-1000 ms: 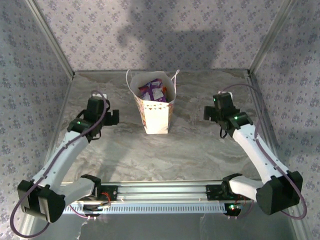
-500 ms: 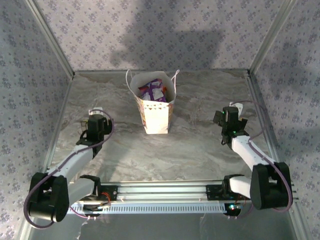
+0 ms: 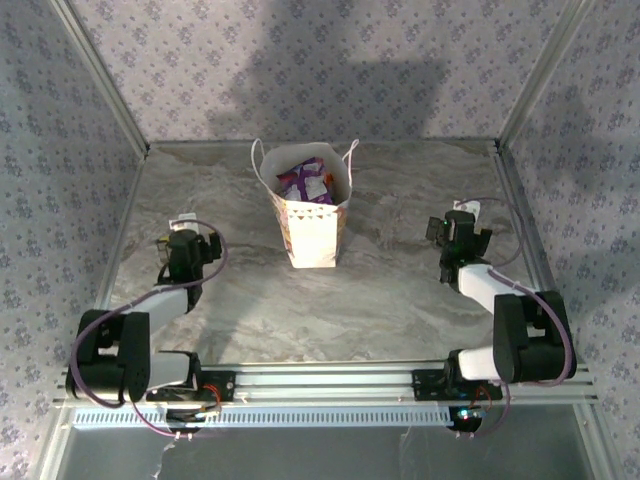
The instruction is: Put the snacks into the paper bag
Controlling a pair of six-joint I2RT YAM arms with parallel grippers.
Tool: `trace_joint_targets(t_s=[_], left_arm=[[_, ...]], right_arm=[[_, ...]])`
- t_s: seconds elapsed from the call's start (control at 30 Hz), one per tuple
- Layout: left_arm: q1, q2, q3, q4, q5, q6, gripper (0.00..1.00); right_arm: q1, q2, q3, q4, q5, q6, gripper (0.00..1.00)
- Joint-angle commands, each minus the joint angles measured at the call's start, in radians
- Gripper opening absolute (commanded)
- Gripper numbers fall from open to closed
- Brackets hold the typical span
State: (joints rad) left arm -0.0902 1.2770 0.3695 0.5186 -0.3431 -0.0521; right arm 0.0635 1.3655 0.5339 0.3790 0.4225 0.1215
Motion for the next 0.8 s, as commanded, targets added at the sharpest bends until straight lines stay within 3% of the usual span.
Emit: trace_joint_targets(t_s=[0.0, 0.27, 0.4, 0.5, 0.67, 0.77], left_arm=[[0.008, 0.03, 0.029, 0.104, 0.084, 0.009, 1.0], [0.012, 0.093, -0.003, 0.238, 0.144, 0.075, 1.0], [0.012, 0.18, -0.002, 0.323, 0.147, 0.089, 1.0], [0.035, 0.2, 0.03, 0.281, 0.156, 0.062, 1.0], [0.106, 0.256, 0.041, 0.292, 0.262, 0.011, 1.0], [0.107, 0.254, 0.043, 0.292, 0.263, 0.013, 1.0]], right_arm=[[-0.012, 0.028, -0.011, 0.076, 0.009, -0.038, 1.0], [-0.019, 0.126, -0.089, 0.335, -0.078, -0.122, 1.0], [-0.048, 0.116, -0.12, 0.372, -0.195, -0.131, 1.0], [-0.042, 0.152, -0.169, 0.483, -0.262, -0.167, 1.0], [-0.063, 0.155, -0.154, 0.451, -0.321, -0.162, 1.0], [-0.095, 0.155, -0.139, 0.42, -0.368, -0.143, 1.0]])
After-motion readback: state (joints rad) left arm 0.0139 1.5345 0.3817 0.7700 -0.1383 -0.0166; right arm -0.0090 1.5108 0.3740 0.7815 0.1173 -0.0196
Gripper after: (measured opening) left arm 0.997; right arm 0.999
